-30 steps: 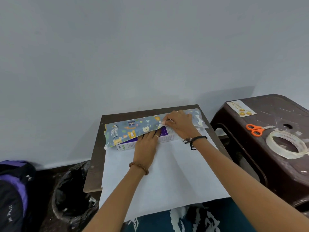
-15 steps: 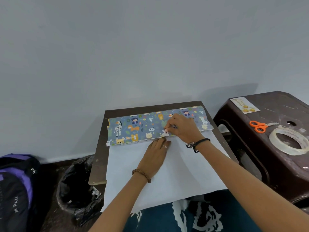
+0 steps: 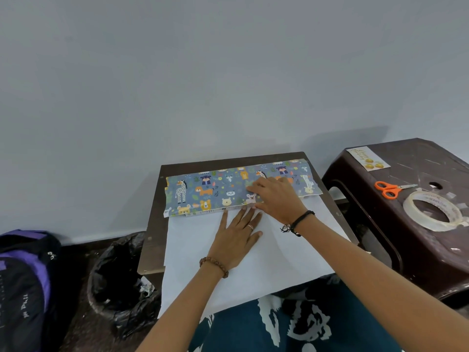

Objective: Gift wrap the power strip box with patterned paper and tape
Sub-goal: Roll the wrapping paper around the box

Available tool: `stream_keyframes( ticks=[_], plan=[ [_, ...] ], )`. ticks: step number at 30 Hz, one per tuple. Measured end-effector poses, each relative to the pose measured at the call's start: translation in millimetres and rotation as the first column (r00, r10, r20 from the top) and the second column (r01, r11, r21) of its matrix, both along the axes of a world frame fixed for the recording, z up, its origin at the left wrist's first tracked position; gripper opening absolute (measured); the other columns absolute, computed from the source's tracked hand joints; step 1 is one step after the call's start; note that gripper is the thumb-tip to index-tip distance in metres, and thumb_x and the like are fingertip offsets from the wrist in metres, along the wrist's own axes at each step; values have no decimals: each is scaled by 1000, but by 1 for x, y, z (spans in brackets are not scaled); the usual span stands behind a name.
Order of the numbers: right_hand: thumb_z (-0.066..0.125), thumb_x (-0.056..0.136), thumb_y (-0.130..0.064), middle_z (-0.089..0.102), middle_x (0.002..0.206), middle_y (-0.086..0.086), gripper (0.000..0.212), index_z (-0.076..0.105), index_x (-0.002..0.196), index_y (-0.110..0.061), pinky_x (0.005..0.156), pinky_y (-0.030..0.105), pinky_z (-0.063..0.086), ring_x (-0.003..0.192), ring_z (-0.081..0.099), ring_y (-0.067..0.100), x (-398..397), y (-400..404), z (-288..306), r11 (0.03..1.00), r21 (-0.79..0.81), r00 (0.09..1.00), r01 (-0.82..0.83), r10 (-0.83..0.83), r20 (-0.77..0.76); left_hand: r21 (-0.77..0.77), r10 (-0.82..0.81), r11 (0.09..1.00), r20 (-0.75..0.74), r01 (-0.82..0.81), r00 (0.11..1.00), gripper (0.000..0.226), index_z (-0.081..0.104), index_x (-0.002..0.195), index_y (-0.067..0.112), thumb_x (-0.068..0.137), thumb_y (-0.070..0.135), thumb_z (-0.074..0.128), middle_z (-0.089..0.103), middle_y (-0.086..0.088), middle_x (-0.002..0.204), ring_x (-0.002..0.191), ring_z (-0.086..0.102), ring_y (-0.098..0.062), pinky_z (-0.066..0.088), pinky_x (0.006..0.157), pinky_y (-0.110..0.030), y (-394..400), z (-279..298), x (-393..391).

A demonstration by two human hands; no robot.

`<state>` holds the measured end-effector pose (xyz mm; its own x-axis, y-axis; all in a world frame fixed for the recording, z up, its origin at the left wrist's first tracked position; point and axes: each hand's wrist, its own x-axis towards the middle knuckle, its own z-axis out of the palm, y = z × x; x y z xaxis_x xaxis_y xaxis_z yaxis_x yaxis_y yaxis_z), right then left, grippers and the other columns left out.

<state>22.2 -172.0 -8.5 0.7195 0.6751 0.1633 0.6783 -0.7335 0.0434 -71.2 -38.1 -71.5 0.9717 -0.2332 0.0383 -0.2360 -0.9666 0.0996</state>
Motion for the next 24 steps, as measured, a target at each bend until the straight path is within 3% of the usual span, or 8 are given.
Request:
stream_keyframes(
  ticks=[3, 8, 9, 12, 15, 20, 24],
  plan=[
    [39, 98, -24, 54, 126, -2, 34, 47, 131, -24, 89, 33, 37, 112, 49, 20, 1, 4, 3, 998, -50, 998, -30, 33, 55, -5, -33, 999, 41, 33, 999, 53, 1, 148, 23, 100, 42, 13, -6, 6, 156, 143, -8, -8, -12, 115, -34, 1, -1, 0],
    [29, 101, -23, 60, 122, 0, 35, 51, 128, -20, 88, 33, 39, 111, 50, 20, 2, 2, 7, 998, 57, 1000, -2, 2, -9, -119, 27, 993, 109, -14, 994, 61, -15, 142, 20, 99, 43, 22, -20, 4, 150, 141, -16, -15, -16, 114, -35, -2, 1, -3],
    [28, 101, -21, 60, 119, 0, 35, 52, 126, -20, 87, 32, 38, 109, 51, 20, 1, 2, 7, 998, 67, 1000, 0, 0, 3, -124, 58, 991, 144, -40, 988, 63, -10, 144, 17, 99, 40, 28, -15, 1, 152, 143, -10, -18, -13, 115, -38, -2, 3, -2],
    [30, 98, -12, 61, 106, 2, 30, 53, 117, -17, 79, 30, 37, 95, 54, 21, -1, 6, 7, 997, 71, 997, 9, -14, 72, -91, 173, 984, 294, -153, 940, 62, 26, 144, 6, 92, 26, 53, 28, -12, 150, 138, 30, -26, 16, 114, -45, 2, 15, 7],
    [32, 96, -8, 62, 99, 3, 27, 54, 110, -15, 77, 32, 37, 88, 54, 24, 1, 9, 15, 993, 109, 991, 36, -49, 122, -17, 206, 978, 237, -208, 950, 57, 19, 146, 14, 95, 27, 42, 27, -6, 150, 139, 24, -20, 10, 117, -40, 12, 28, 27],
    [42, 97, -21, 62, 107, 7, 24, 52, 116, -11, 79, 32, 39, 96, 56, 24, 2, 7, 28, 980, 201, 995, 15, -35, 98, 27, 227, 972, 168, -235, 959, 54, 19, 147, 23, 97, 28, 41, 22, -3, 153, 141, 17, -26, 12, 116, -42, 18, 36, 40],
    [51, 93, -35, 61, 113, 10, 40, 49, 120, -6, 81, 30, 45, 99, 58, 23, -1, 4, 33, 964, 265, 999, 26, -19, -31, 30, 226, 972, 184, -235, 957, 53, 24, 145, 24, 96, 29, 44, 28, -3, 151, 140, 22, -27, 20, 115, -42, 14, 36, 34]
  ],
)
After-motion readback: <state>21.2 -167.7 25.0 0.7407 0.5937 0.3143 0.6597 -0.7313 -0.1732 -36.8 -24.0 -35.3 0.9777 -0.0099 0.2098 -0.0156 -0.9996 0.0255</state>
